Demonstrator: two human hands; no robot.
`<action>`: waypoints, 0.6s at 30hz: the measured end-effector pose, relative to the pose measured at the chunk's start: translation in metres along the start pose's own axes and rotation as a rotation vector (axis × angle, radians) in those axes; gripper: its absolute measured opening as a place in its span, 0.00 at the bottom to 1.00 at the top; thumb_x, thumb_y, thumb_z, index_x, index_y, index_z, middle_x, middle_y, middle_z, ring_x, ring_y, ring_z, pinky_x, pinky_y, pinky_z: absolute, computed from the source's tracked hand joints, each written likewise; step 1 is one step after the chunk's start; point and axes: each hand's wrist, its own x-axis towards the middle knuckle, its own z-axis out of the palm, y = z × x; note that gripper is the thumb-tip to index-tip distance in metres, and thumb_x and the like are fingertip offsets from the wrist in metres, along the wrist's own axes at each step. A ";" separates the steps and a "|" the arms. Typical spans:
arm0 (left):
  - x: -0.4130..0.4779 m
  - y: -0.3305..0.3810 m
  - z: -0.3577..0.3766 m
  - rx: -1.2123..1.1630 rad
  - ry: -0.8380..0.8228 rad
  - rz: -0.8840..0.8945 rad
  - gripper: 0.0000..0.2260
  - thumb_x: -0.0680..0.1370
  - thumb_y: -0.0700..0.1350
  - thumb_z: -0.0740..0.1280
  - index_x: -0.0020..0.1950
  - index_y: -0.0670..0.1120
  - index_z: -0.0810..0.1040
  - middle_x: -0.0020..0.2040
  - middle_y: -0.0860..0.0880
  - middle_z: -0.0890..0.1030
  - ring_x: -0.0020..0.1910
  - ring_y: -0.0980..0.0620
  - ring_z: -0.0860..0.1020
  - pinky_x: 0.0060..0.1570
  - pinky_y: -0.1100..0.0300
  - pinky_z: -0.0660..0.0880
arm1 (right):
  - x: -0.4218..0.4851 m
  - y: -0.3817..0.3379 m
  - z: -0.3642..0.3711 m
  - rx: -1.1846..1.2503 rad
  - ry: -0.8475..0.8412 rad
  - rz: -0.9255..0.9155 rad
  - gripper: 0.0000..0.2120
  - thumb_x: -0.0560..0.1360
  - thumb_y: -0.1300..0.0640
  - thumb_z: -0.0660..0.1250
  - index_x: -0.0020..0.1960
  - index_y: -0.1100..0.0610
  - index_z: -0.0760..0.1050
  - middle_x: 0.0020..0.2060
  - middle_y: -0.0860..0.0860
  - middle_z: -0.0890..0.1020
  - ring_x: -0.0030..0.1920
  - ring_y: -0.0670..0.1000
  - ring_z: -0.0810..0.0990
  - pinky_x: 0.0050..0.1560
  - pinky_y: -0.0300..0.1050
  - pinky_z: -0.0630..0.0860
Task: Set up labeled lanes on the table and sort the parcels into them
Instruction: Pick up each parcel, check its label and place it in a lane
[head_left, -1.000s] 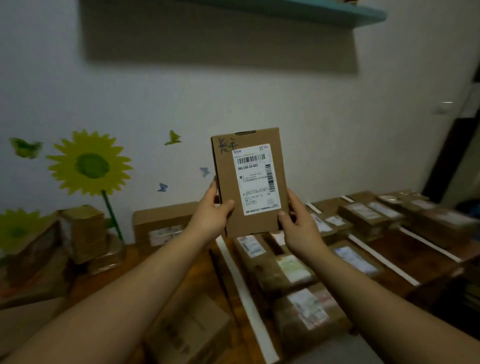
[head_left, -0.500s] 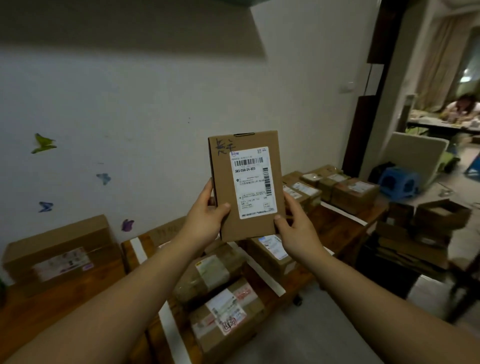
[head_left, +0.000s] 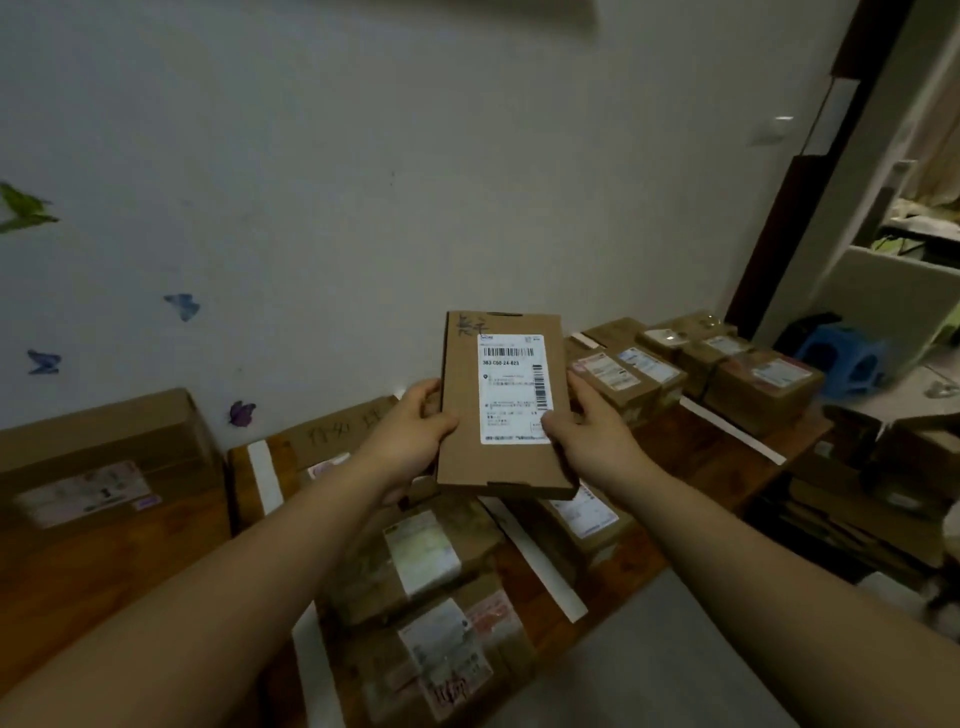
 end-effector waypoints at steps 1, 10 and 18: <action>0.001 -0.007 -0.003 0.005 0.035 -0.016 0.22 0.80 0.39 0.61 0.74 0.49 0.61 0.49 0.50 0.78 0.45 0.53 0.79 0.38 0.59 0.77 | 0.006 0.006 0.005 0.001 -0.053 0.013 0.28 0.79 0.58 0.63 0.74 0.43 0.59 0.61 0.45 0.76 0.59 0.49 0.78 0.60 0.55 0.76; -0.022 -0.058 -0.025 0.097 0.290 -0.256 0.14 0.81 0.47 0.60 0.67 0.53 0.71 0.53 0.47 0.80 0.49 0.47 0.81 0.46 0.49 0.80 | 0.059 0.049 0.020 0.230 -0.264 0.139 0.30 0.78 0.60 0.66 0.75 0.48 0.58 0.55 0.57 0.81 0.44 0.52 0.84 0.39 0.46 0.81; -0.071 -0.111 0.029 -0.213 0.771 -0.452 0.34 0.76 0.35 0.68 0.74 0.51 0.53 0.58 0.43 0.74 0.52 0.42 0.78 0.44 0.50 0.79 | 0.024 0.113 0.020 0.216 -0.394 0.240 0.15 0.75 0.55 0.69 0.58 0.48 0.66 0.52 0.49 0.78 0.48 0.47 0.79 0.46 0.46 0.80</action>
